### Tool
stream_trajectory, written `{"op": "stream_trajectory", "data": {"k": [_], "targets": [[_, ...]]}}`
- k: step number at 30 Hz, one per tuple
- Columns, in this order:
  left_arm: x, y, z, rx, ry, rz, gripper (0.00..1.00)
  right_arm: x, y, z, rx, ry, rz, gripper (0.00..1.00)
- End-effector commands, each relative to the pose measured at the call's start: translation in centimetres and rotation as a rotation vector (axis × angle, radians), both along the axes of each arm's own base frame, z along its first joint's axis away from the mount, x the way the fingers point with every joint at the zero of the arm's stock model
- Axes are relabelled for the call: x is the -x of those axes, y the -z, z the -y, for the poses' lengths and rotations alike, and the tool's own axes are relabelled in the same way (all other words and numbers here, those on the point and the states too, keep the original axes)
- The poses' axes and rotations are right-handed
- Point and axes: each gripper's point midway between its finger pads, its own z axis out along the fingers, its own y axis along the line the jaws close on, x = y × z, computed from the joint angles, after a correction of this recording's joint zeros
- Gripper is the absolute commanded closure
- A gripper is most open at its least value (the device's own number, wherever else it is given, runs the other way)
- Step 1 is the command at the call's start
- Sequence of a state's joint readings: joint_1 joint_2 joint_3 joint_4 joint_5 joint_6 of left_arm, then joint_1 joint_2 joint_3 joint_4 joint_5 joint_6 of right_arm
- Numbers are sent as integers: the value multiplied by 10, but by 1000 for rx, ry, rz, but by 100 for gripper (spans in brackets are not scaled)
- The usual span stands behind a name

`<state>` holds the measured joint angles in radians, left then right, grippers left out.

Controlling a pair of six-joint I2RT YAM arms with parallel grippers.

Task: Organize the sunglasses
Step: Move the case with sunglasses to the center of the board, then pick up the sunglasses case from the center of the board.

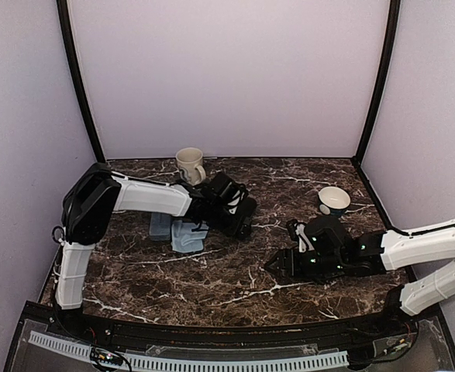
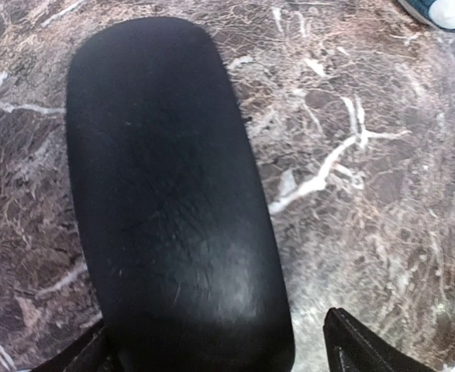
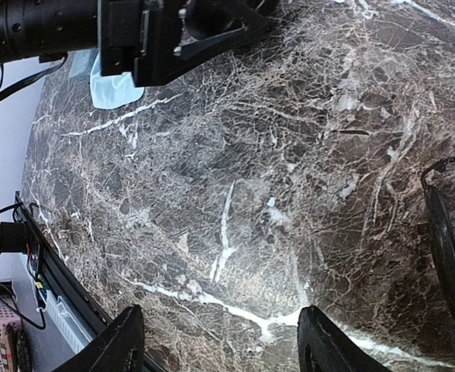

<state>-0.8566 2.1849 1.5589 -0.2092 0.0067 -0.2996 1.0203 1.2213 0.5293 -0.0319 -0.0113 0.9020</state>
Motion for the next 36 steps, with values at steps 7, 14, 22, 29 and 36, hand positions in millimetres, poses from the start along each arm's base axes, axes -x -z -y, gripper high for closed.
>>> {"op": "stream_trajectory", "data": {"k": [7, 14, 22, 29, 36], "targets": [[11, -48, 5, 137, 18, 33, 12, -4, -2, 0, -15, 4, 11, 32], [26, -69, -25, 132, 0, 93, 9, -4, -1, 2, -13, -3, 25, 31], [32, -93, -127, -62, -172, 215, 1, -18, -26, -12, 69, -96, 139, 27], [16, -77, -211, -122, -358, 154, 1, -38, -33, -20, 164, -113, 220, 24], [-17, -44, -250, -224, -482, 97, 1, -39, -26, -39, 125, -159, 211, 24]]}}
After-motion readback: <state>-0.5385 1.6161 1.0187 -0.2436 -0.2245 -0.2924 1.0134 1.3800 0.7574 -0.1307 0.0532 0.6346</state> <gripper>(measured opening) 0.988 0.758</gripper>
